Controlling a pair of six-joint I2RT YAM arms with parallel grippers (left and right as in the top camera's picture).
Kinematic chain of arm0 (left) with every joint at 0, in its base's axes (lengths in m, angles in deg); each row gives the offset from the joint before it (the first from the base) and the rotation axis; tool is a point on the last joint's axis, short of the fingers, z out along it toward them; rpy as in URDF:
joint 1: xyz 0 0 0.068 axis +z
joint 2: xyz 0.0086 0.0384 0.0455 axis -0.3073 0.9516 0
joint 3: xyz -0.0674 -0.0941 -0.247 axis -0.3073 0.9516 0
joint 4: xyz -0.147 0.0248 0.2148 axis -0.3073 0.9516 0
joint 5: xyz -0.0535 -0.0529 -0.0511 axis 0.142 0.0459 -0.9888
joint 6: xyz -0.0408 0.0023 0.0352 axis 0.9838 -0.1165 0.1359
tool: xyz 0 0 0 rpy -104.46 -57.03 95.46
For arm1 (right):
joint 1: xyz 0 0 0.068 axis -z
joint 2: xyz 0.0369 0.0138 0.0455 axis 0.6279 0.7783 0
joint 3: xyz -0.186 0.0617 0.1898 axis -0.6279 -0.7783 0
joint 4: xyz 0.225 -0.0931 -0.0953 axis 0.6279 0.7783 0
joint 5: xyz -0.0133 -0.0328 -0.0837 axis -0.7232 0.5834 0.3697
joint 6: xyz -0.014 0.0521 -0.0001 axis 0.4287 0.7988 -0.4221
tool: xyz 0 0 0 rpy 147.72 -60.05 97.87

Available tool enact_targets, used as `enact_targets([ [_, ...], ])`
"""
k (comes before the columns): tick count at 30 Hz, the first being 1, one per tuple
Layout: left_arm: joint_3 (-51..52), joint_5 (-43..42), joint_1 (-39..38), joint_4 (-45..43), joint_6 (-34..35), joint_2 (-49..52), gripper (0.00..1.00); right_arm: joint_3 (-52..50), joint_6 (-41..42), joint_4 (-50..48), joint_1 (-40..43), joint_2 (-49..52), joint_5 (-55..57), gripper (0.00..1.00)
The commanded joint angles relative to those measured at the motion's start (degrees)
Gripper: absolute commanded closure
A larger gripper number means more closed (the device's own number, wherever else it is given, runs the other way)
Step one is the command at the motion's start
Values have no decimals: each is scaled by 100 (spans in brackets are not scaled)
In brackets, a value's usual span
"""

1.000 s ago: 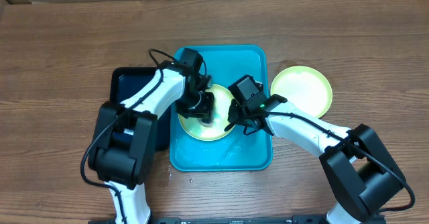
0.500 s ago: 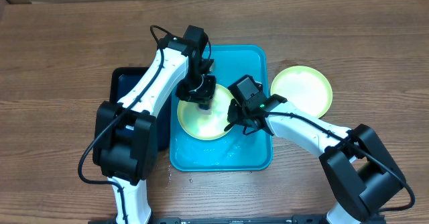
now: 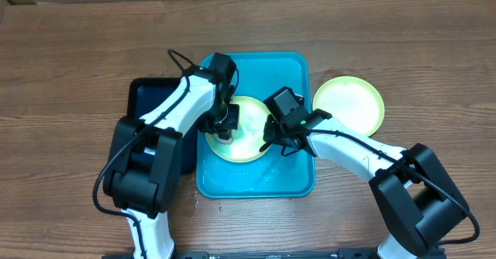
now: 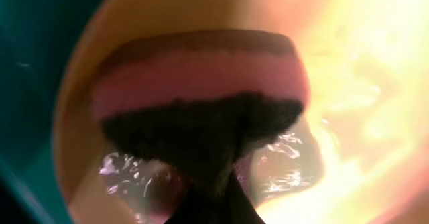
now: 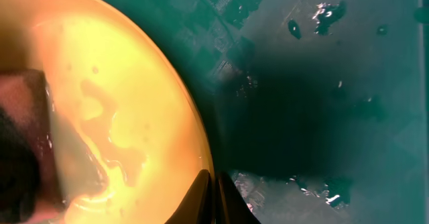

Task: Clean dirty plates on tray and stack at the side
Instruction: 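Press the sponge down and scrub the plate center with the left gripper, then carry the sponge left and drop it into the black tray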

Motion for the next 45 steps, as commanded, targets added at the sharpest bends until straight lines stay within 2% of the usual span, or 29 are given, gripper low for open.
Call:
enact_targets([
  [1, 142, -1864, -74, -2, -553, 144, 96, -26, -13, -68, -33, -101, -35, 96],
  [3, -72, -2179, -44, 92, -570, 109, 96, -26, -15, -66, -33, -101, -35, 96],
  [6, -494, -2216, 85, 289, -564, -4, 96, -26, -17, -44, -33, -101, -33, 96],
  [12, -1239, -1412, 717, 929, -529, -433, 96, -26, -15, -31, -33, -101, -31, 96],
  [20, -1307, -713, 1862, 1491, -527, -793, 95, -26, -15, -46, -33, -101, -33, 96],
  [28, -868, 793, 2597, 1115, -538, -793, 96, -26, -15, -35, -33, -101, -31, 96],
  [36, -118, 990, 2684, 181, -940, -791, 95, -26, -15, -46, -33, -101, -33, 96],
  [43, 166, 970, 2682, -90, -981, -796, 89, -26, -15, -48, -33, -101, -31, 96],
  [44, 160, 970, 2684, -66, -981, -796, 83, -26, -15, -50, -33, -101, -31, 96],
  [45, 149, 973, 2682, -35, -981, -796, 72, -26, -15, -50, -33, -101, -31, 96],
])
